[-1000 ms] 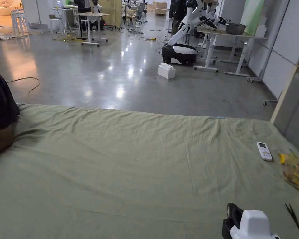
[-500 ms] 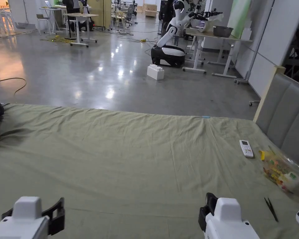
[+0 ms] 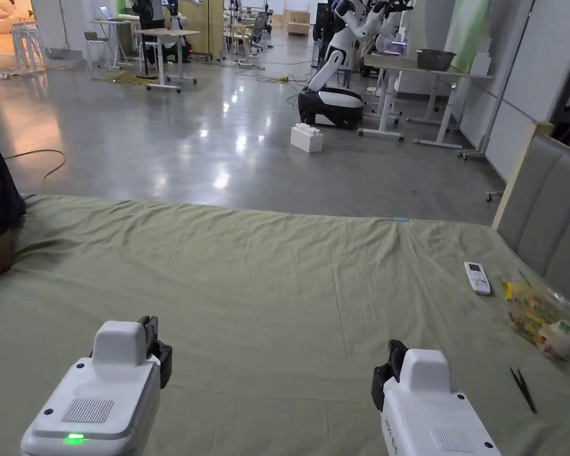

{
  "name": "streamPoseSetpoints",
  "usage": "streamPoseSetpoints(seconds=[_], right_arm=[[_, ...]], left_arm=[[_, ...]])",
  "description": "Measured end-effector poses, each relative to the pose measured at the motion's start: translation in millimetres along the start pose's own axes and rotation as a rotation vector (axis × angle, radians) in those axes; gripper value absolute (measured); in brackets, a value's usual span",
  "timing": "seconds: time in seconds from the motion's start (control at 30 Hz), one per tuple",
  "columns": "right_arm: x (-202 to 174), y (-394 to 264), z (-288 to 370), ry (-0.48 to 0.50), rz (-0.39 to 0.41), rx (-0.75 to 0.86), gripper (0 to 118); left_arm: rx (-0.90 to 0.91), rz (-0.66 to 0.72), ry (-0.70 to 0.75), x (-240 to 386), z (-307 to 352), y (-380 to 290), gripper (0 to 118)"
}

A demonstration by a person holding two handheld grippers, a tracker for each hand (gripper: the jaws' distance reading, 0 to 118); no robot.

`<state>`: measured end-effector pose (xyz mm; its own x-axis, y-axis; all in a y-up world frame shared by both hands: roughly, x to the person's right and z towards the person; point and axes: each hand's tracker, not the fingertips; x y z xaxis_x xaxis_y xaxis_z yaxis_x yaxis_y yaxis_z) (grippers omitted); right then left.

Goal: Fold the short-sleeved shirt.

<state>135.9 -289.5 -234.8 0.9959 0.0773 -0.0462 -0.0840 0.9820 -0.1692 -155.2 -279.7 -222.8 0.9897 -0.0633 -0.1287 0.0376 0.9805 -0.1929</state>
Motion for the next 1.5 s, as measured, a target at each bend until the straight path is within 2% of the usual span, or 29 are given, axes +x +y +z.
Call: streamPoseSetpoints(seconds=[0.13,0.2,0.47,0.93,1.0,1.03,1.07,1.13,1.2,1.23,1.33,1.43,1.5], right_arm=[[-3,2,2,0.003,-0.003,0.020,0],[-4,4,3,-0.002,0.030,0.053,0],[1,6,3,-0.016,-0.005,0.040,0],[0,7,9,-0.007,-0.012,0.037,0],[-3,6,10,-0.008,-0.007,0.041,2],[-4,6,10,-0.013,-0.003,0.043,6],[-6,6,10,-0.020,0.010,0.051,17],[-8,8,7,-0.017,0.005,0.047,62],[-9,7,5,-0.019,0.001,0.039,92],[-9,7,5,-0.020,0.002,0.040,97],[-10,6,7,-0.032,0.017,0.067,100],[-10,7,8,-0.036,0.004,0.066,104],[-9,7,8,-0.045,-0.021,0.061,112]], left_arm=[[-0.003,0.046,0.008,-3,7,5,4],[0.004,0.048,0.011,-3,9,7,4],[0.010,0.061,-0.006,0,10,13,4],[0.019,0.057,0.016,-11,6,14,4],[0.012,0.054,0.013,-14,5,13,7],[0.011,0.056,0.011,-13,6,12,15],[0.011,0.057,0.013,-14,5,11,27],[0.006,0.055,0.027,-15,4,9,65],[0.005,0.060,0.035,-17,3,6,82],[0.008,0.062,0.038,-17,3,5,85],[0.027,0.056,0.049,-17,7,4,101],[0.025,0.041,0.054,-16,7,2,102],[0.030,0.038,0.046,-16,9,1,103]])
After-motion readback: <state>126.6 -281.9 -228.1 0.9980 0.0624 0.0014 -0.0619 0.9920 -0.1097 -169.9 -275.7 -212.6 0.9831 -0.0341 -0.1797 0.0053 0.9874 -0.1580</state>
